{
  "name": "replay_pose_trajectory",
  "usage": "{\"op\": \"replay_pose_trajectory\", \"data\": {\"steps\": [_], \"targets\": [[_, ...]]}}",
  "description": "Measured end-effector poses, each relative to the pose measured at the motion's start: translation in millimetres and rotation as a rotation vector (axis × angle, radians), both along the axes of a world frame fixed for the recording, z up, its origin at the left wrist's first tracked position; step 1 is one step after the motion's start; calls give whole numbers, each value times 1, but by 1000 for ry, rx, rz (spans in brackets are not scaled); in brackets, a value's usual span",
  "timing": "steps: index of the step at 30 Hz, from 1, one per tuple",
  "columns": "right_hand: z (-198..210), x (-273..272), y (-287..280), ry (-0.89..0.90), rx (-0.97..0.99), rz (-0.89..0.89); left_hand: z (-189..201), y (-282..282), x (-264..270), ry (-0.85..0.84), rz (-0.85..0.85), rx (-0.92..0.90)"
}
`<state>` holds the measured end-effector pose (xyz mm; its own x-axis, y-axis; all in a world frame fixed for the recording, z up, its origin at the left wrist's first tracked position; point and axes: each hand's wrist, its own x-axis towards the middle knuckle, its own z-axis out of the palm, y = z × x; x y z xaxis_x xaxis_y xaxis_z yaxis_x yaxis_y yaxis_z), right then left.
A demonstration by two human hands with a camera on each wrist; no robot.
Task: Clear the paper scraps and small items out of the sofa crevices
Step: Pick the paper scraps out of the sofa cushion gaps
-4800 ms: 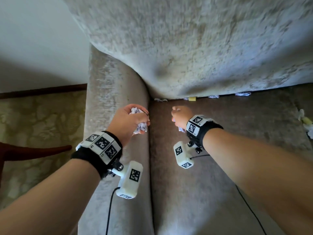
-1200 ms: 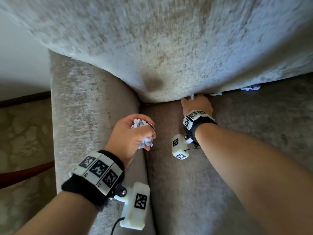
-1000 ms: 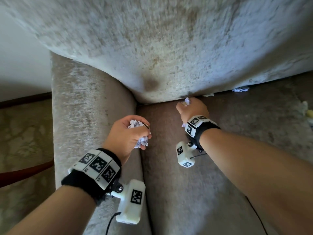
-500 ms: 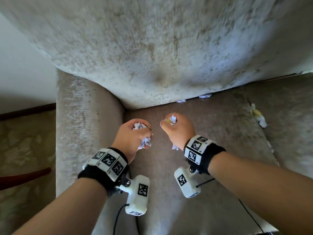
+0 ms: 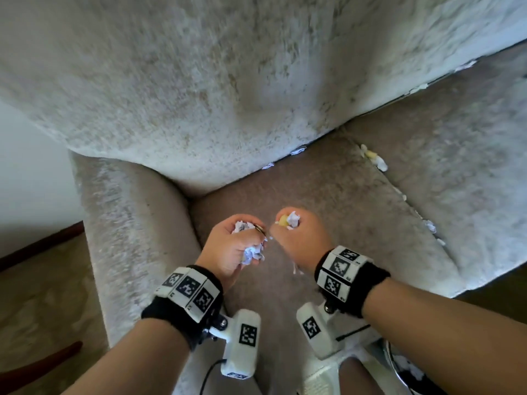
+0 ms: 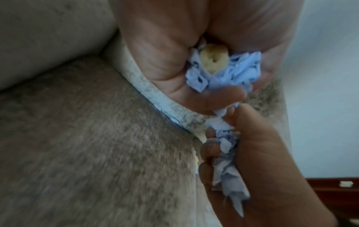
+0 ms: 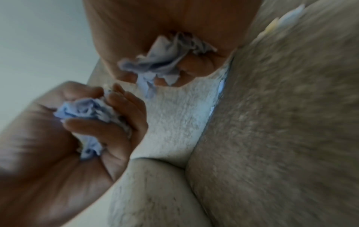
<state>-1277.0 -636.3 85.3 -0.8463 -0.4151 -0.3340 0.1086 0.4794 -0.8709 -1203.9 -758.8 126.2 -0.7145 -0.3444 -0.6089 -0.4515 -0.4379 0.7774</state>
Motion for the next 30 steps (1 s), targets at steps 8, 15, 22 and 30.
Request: {"op": "replay_pose_trajectory", "data": {"steps": [8,15,22,30], "targets": [[40,20,101,-9,-82,-274,15,86,-7,37,-262,60],[34,42,200,-48,-106,-449,11,170,-19,46,-414,99],[34,91,285,-63,-165,-528,7,253,1,-40,-565,107],[42,134,354,-36,-228,-668,15,329,19,-80,-740,110]]}}
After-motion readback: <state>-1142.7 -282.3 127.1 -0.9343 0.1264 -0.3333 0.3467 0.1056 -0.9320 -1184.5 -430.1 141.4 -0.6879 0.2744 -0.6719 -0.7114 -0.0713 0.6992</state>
